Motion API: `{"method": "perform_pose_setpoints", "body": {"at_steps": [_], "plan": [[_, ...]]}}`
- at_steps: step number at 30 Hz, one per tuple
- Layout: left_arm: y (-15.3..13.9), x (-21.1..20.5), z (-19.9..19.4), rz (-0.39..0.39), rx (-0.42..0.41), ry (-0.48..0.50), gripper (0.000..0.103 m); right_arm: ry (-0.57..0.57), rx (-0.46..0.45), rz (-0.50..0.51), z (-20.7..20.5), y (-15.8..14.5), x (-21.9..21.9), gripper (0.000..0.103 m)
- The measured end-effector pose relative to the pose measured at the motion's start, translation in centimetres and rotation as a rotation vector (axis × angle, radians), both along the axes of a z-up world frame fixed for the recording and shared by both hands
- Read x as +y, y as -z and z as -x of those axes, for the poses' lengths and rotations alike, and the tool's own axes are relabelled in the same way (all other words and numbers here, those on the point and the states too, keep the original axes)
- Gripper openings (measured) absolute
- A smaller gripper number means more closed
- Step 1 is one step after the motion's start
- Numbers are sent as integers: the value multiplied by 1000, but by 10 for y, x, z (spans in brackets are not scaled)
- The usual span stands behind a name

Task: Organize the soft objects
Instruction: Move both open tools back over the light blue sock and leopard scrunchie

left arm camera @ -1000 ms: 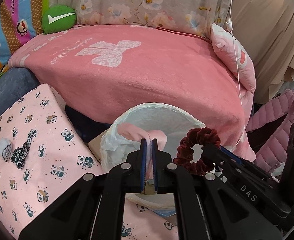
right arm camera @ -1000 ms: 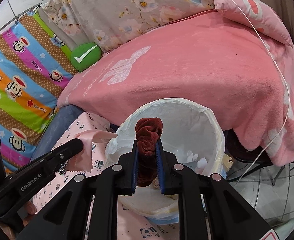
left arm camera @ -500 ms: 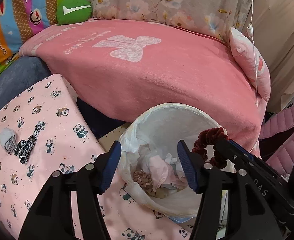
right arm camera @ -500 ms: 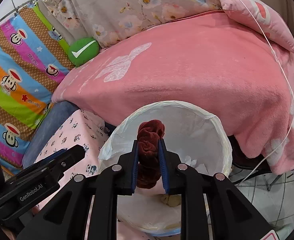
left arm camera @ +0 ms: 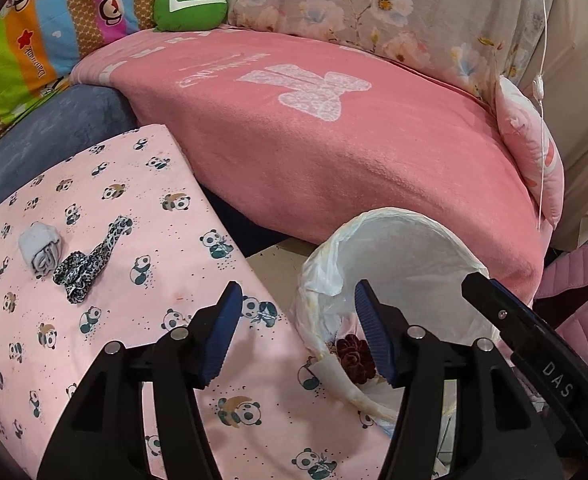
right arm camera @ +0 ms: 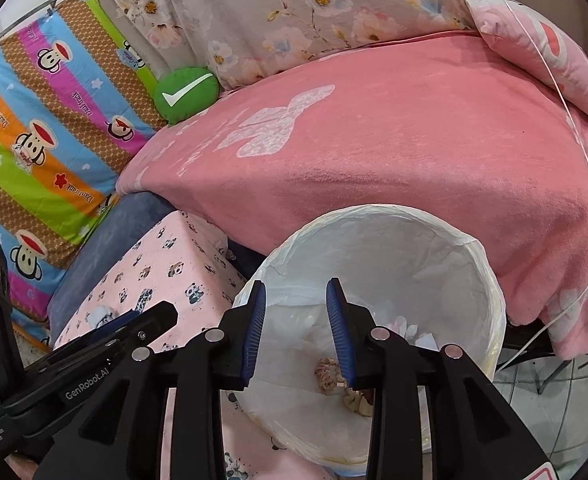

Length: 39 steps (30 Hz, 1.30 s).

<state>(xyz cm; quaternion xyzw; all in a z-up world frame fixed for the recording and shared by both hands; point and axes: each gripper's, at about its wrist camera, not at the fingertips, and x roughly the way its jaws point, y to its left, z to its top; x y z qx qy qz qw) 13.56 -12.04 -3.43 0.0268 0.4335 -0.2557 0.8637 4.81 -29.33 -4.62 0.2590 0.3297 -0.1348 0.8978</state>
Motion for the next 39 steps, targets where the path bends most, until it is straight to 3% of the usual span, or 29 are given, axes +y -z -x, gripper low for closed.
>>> {"method": "perform_pose_setpoints", "body": {"at_steps": [2, 30, 36, 39], "plan": [[0, 6, -1, 4, 3, -11, 56, -5, 0, -4, -2, 0, 8, 42], [4, 96, -1, 21, 22, -154, 56, -170, 38, 43, -17, -1, 98, 44], [9, 132, -5, 19, 29, -219, 61, -224, 51, 59, -23, 0, 128, 45], [11, 151, -8, 15, 28, -258, 64, -239, 52, 64, -27, 1, 139, 52]]}}
